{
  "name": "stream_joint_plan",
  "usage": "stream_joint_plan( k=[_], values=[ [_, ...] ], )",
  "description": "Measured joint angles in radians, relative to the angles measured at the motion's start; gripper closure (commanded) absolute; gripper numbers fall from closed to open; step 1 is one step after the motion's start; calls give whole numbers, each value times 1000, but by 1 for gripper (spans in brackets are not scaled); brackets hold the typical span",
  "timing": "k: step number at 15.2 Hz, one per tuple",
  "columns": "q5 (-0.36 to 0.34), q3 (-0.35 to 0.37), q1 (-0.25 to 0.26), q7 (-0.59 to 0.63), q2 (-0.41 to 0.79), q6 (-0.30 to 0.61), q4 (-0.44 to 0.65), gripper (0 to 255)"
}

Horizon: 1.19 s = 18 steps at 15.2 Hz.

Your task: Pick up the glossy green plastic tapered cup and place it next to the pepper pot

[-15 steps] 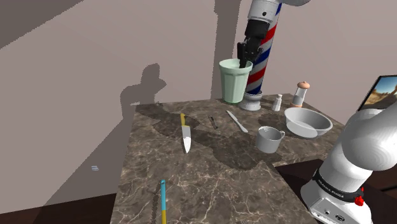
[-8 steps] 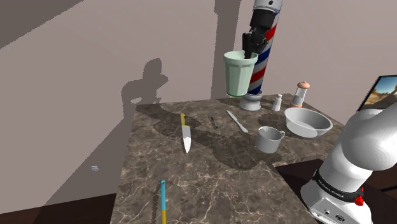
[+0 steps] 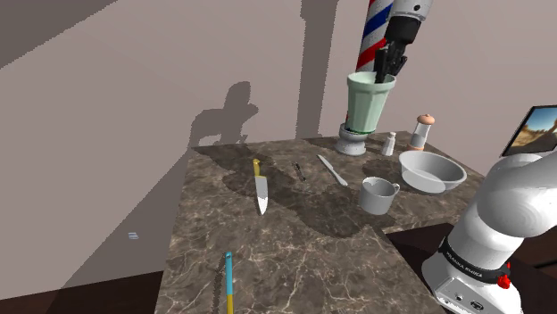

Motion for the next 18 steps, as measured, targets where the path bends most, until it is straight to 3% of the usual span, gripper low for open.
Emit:
stream_joint_plan(
  k=[10,18],
  values=[
    [-123,-192,-72,-224,-48,-84,15,255],
    [-217,-368,-106,-426,-7,-144,115,255]
  ],
)
